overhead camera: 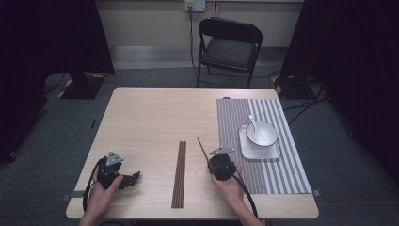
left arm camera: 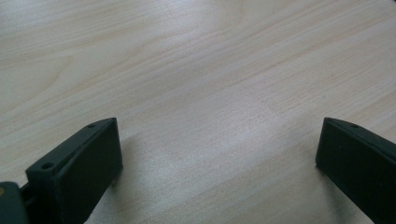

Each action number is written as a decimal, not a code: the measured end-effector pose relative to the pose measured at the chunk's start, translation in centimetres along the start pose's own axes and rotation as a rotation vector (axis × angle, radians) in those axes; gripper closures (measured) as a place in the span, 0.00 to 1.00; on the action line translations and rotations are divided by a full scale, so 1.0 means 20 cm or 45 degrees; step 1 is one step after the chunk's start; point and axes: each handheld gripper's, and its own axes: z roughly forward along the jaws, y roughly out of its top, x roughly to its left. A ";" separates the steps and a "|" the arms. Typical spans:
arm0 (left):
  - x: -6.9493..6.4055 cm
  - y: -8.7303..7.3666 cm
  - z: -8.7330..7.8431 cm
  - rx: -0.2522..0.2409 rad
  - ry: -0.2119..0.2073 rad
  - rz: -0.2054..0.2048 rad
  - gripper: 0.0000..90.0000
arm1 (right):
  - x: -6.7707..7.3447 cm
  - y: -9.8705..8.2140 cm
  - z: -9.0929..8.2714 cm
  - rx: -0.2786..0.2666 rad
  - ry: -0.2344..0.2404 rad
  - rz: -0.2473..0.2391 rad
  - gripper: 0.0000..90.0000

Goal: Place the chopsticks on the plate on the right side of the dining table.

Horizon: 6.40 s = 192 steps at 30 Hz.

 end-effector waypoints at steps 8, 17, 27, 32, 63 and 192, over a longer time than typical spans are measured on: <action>0.00 0.00 0.00 0.000 0.000 -0.001 0.00 | -0.06 0.00 0.01 0.001 0.004 0.007 0.94; 0.00 0.00 0.00 0.000 0.000 0.000 0.00 | -0.06 -0.05 -0.04 0.007 0.013 -0.019 0.88; 0.00 0.00 0.00 0.000 0.000 0.000 0.00 | -0.07 -0.08 -0.07 0.009 0.009 -0.025 0.94; 0.00 0.00 0.00 0.000 0.000 0.000 0.00 | -0.07 -0.08 -0.07 0.004 0.004 -0.033 0.95; 0.00 0.00 0.00 0.000 0.000 0.000 0.00 | -0.19 -0.03 -0.18 -0.060 -0.003 0.026 0.95; 0.00 0.00 0.00 0.000 0.000 0.000 0.00 | -0.05 0.01 -0.18 -0.096 0.146 -0.004 0.80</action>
